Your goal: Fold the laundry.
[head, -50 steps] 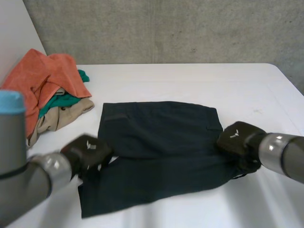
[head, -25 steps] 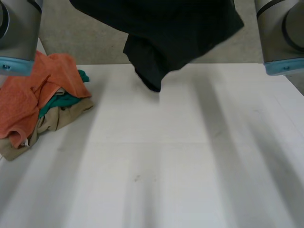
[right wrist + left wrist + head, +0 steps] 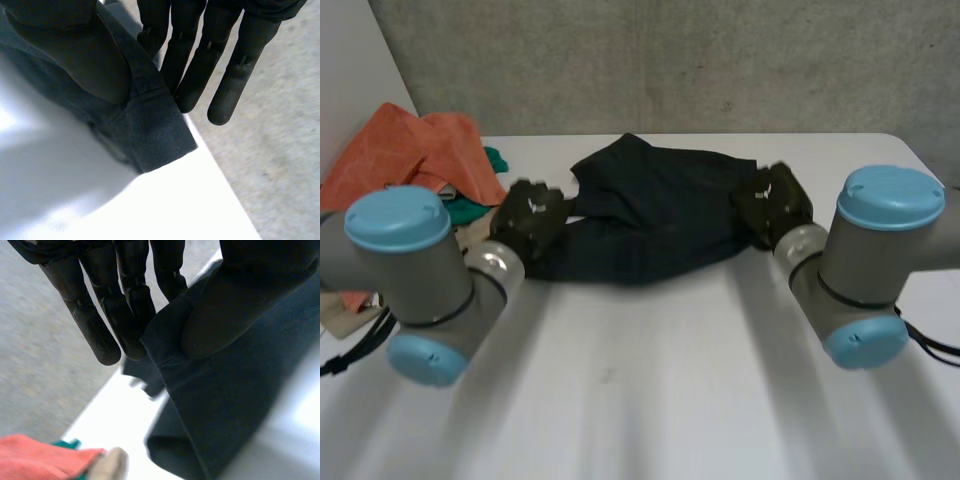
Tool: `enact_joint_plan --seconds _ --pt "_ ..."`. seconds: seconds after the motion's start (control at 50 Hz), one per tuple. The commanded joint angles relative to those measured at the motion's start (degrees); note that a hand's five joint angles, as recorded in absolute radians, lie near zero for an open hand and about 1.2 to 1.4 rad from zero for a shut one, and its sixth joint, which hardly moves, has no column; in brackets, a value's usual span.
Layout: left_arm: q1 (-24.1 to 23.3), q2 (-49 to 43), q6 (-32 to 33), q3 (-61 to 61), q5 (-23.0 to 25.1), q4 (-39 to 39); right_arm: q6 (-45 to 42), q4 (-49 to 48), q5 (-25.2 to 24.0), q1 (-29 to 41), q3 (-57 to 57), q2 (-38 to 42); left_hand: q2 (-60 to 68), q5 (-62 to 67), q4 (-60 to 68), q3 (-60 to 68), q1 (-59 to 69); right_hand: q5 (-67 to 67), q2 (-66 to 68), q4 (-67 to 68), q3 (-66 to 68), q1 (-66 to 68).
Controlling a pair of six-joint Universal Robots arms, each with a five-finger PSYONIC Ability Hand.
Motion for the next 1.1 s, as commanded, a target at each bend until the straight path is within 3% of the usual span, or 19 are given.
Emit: enact_joint_plan --seconds 0.02,0.18,0.32,0.36,0.42,0.54,0.62,0.72,0.86,1.0,1.02,1.06,1.08,1.1 --pt "-0.63 11.27 0.27 -9.56 0.63 -11.46 -3.68 15.95 -0.41 -0.03 5.08 -8.24 11.15 12.40 11.09 11.63 15.29 11.63 13.05 11.40 11.98 16.68" --pt "-2.82 26.22 4.31 -17.39 2.39 -35.63 -12.55 42.24 -2.16 -2.22 12.10 -19.31 11.15 12.40 11.09 11.63 15.29 11.63 13.05 11.40 11.98 16.68" --pt "-3.97 31.50 14.32 -19.86 2.66 -55.31 -25.37 46.83 -5.85 -7.31 22.21 -29.15 11.15 12.40 11.09 11.63 15.29 11.63 13.05 11.40 11.98 16.68" --pt "-3.97 31.41 15.56 -18.98 2.92 -55.61 -26.88 46.56 -6.82 -8.55 23.27 -30.13 11.15 12.40 11.09 11.63 15.29 11.63 13.05 11.40 11.98 16.68" --pt "-4.41 30.01 16.27 -16.17 2.83 -53.33 -27.07 46.39 -8.32 -10.40 23.45 -29.35 11.15 12.40 11.09 11.63 15.29 11.63 13.05 11.40 11.98 16.68" --pt "-5.29 18.25 13.46 -3.44 0.73 -38.31 -17.76 38.84 -9.29 -10.49 14.59 -21.18 11.15 12.40 11.09 11.63 15.29 11.63 13.05 11.40 11.98 16.68" --pt "-5.11 6.76 12.67 9.10 -2.96 -25.06 -8.20 27.71 -6.48 -9.09 6.25 -14.16 11.15 12.40 11.09 11.63 15.29 11.63 13.05 11.40 11.98 16.68" --pt "-4.23 -5.74 12.58 24.06 -5.43 -12.47 -3.07 12.66 -3.49 -8.03 1.22 -7.47 11.15 12.40 11.09 11.63 15.29 11.63 13.05 11.40 11.98 16.68" --pt "-4.32 -21.83 12.75 41.56 -4.64 -7.62 -4.21 -5.17 0.29 -7.24 -4.22 3.15 11.15 12.40 11.09 11.63 15.29 11.63 13.05 11.40 11.98 16.68" --pt "-5.11 -30.27 12.67 48.69 -3.15 -6.92 -5.79 -10.91 4.68 -7.24 -11.86 13.97 11.15 12.40 11.09 11.63 15.29 11.63 13.05 11.40 11.98 16.68" --pt "-5.11 -30.55 12.75 48.96 -2.97 -6.57 -5.79 -11.09 4.95 -7.15 -12.31 14.86 11.15 12.40 11.09 11.63 15.29 7.61 9.03 7.38 7.96 12.66" --pt "-5.20 -30.81 12.49 49.22 -2.88 -5.60 -5.71 -11.53 5.57 -6.80 -13.11 16.09 11.15 12.40 11.09 11.63 15.29 -18.03 -16.62 -18.26 -17.68 -12.98" --pt "-5.29 -30.81 12.32 49.22 -3.05 -4.29 -5.79 -12.40 6.18 -6.54 -13.54 16.88 -6.49 -5.24 -6.55 -6.01 -2.34 -39.32 -37.90 -39.54 -38.96 -34.26" --pt "-5.37 -30.81 12.14 49.14 -3.32 -3.58 -5.71 -12.93 6.53 -6.36 -13.72 17.06 -20.99 -19.73 -21.05 -20.51 -16.84 -48.85 -47.44 -49.08 -48.50 -43.80"
